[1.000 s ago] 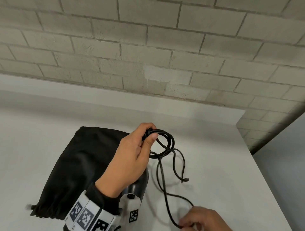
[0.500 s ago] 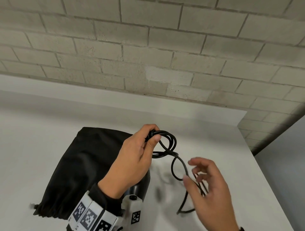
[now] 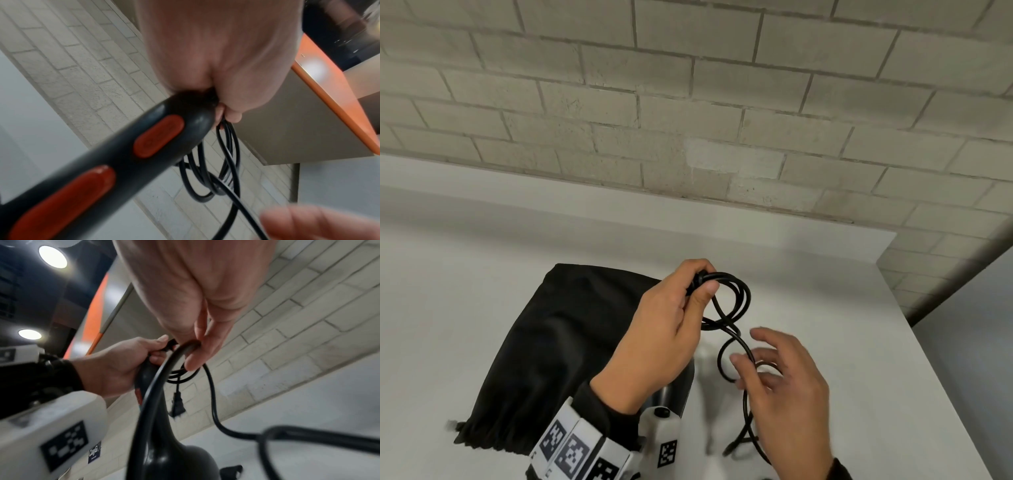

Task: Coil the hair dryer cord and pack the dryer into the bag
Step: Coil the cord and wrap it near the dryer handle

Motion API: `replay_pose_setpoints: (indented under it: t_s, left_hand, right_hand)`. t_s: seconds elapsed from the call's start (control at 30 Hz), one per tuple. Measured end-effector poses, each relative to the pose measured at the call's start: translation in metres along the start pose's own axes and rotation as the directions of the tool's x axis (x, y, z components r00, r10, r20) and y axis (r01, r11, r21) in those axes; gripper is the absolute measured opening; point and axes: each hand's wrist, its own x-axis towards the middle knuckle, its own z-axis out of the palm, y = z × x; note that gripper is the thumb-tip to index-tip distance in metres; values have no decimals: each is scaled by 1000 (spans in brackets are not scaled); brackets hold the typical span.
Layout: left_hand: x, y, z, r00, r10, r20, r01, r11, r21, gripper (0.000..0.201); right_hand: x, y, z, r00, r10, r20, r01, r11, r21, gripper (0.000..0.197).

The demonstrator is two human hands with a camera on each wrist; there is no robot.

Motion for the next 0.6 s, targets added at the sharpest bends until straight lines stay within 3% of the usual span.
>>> replay_pose_setpoints:
  t_s: [0.17, 0.37, 0.53, 0.6]
  left_hand:
    - [4, -5, -10, 998, -50, -40, 47, 997, -59, 21]
    - [3, -9, -13, 996, -67, -56, 64, 997, -48, 23]
    - [3, -7, -10, 998, -43, -37, 42, 999, -29, 23]
    - [3, -5, -8, 999, -35, -26, 35, 999, -20, 22]
  right_hand:
    - [-15, 35, -41, 978, 170, 122, -178, 982, 57, 39]
    - [-17, 57, -99, 969, 249, 1, -246, 957, 152, 33]
    - [-12, 69, -108, 964, 255, 77, -249, 965, -80, 43]
    - [-8, 64, -95, 980, 159, 116, -122, 952, -279, 39]
